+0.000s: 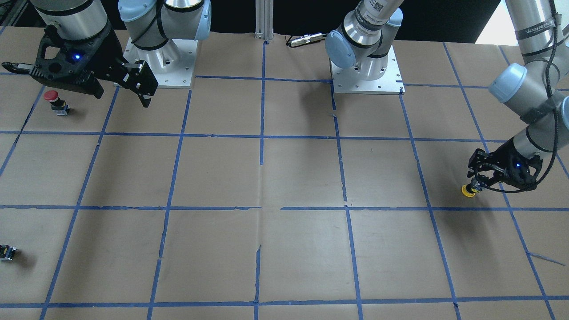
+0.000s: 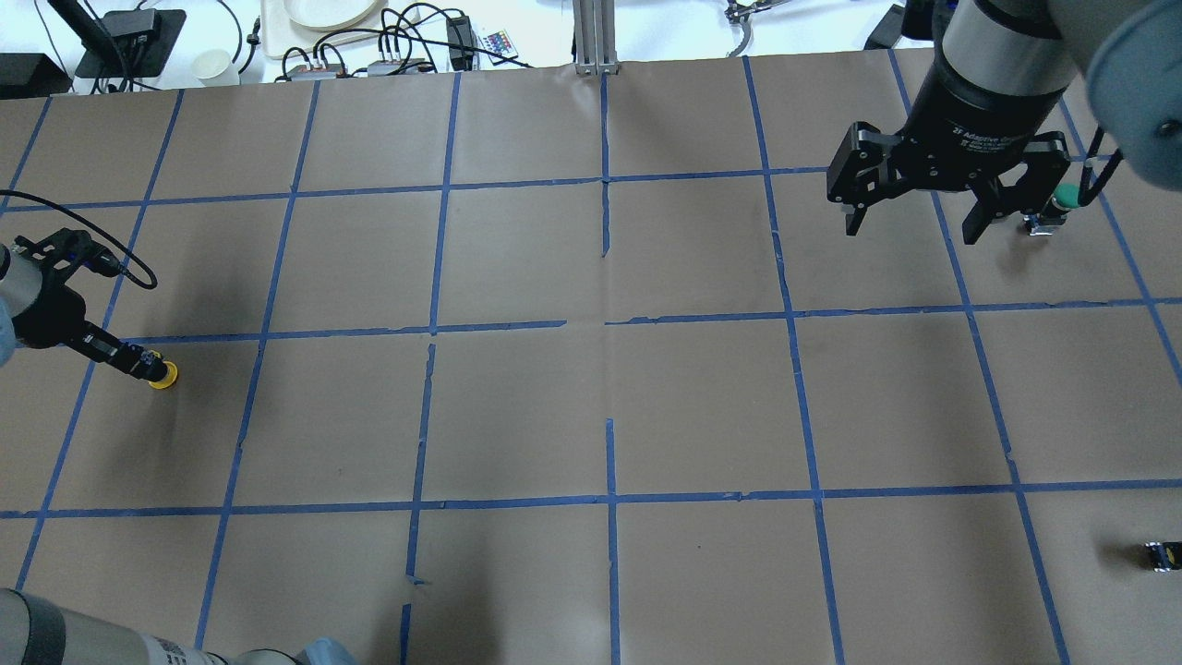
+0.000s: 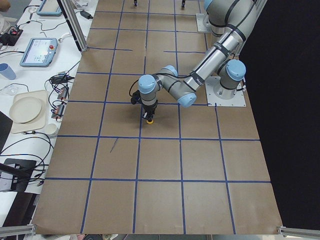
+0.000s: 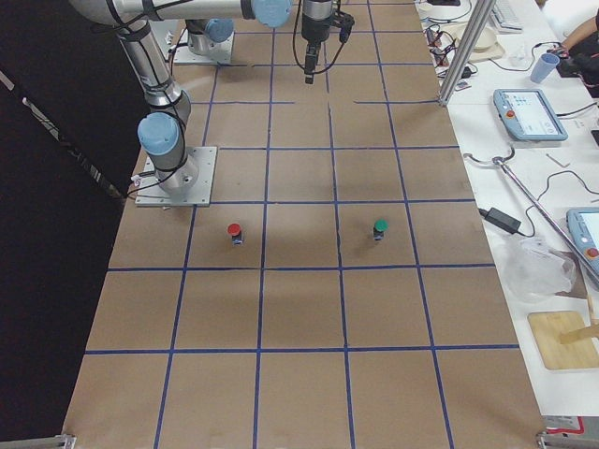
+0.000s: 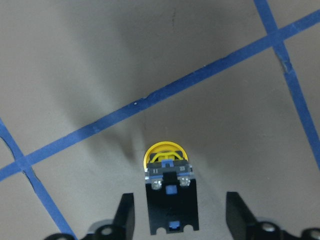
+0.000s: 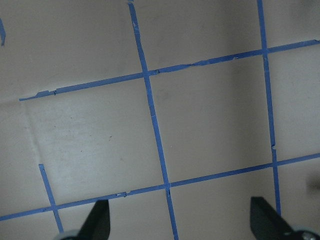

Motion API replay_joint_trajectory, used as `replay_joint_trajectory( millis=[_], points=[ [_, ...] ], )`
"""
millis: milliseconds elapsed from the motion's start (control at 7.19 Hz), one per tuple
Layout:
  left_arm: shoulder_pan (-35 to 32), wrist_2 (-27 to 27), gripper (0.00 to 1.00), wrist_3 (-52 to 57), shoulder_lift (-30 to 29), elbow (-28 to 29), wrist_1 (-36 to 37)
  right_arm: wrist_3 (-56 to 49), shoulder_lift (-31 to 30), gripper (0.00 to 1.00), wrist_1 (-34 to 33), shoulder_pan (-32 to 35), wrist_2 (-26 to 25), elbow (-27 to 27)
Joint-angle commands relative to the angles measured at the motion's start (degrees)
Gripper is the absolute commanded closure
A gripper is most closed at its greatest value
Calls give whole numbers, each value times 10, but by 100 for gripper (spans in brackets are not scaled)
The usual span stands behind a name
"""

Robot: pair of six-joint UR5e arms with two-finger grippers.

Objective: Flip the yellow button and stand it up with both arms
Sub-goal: 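Close the left gripper on the yellow button's black base and lift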

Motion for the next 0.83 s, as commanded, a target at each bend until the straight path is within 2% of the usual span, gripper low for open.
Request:
replay_joint_trajectory(
  millis=[0, 278, 417, 695],
  points=[
    [0, -2, 80, 0, -1, 1, 6, 0, -1, 0, -1, 0, 0, 0],
    [-11, -10, 84, 8, 20, 16, -7, 0, -1, 0, -1, 0, 11, -1],
    [-34, -37, 84, 3, 64, 14, -58, 0, -1, 0, -1, 0, 13, 0],
    [-64, -113, 84, -17, 169, 3, -238, 2, -1, 0, -15, 0, 12, -3]
  ],
)
